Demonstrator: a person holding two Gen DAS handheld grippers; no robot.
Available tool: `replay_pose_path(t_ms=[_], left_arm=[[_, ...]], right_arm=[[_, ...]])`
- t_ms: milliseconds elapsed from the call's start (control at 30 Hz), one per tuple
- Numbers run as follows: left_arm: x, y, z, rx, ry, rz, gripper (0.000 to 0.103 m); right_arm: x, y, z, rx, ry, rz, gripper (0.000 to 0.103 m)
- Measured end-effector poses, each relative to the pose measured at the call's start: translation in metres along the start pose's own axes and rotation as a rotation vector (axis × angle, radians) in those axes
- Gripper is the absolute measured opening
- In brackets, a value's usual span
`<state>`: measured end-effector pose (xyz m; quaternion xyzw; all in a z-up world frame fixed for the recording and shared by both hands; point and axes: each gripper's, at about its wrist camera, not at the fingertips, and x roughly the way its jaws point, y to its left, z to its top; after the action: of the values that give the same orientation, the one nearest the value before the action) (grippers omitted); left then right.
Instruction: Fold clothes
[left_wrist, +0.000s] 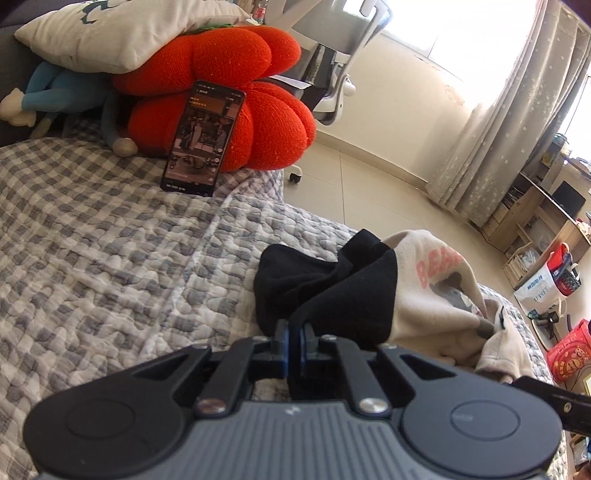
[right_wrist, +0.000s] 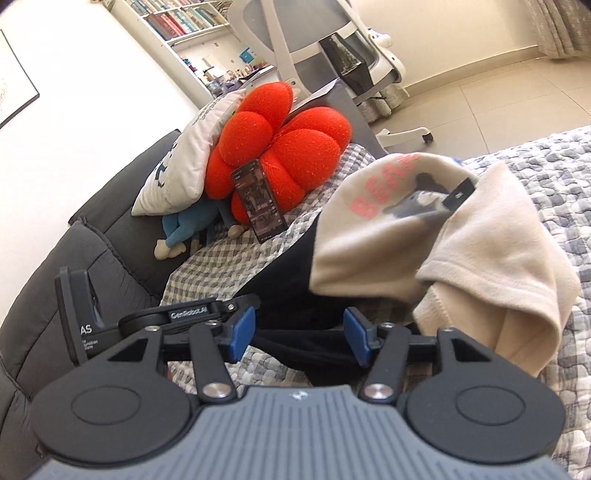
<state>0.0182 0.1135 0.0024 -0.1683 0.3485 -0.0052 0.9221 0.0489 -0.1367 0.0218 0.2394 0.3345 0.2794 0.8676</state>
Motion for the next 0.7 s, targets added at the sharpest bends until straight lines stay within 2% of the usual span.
replay_pose_path(t_ms=[233, 400, 700], left_arm=[[-0.005, 0.014, 0.005, -0.013, -0.043, 0.096, 0.005], [-0.013, 0.024, 0.010, -0.030, -0.099, 0.192, 0.005], [-0.018, 0.035, 0.017, -0.041, -0.156, 0.311, 0.005]], right_arm=[[-0.010, -0.013, 0.007, 0.034, -0.065, -0.055, 0.062], [-0.012, -0.018, 0.009, 0.032, -0.091, -0.119, 0.063], [-0.007, -0.027, 0.009, 0.030, -0.090, -0.205, 0.065]])
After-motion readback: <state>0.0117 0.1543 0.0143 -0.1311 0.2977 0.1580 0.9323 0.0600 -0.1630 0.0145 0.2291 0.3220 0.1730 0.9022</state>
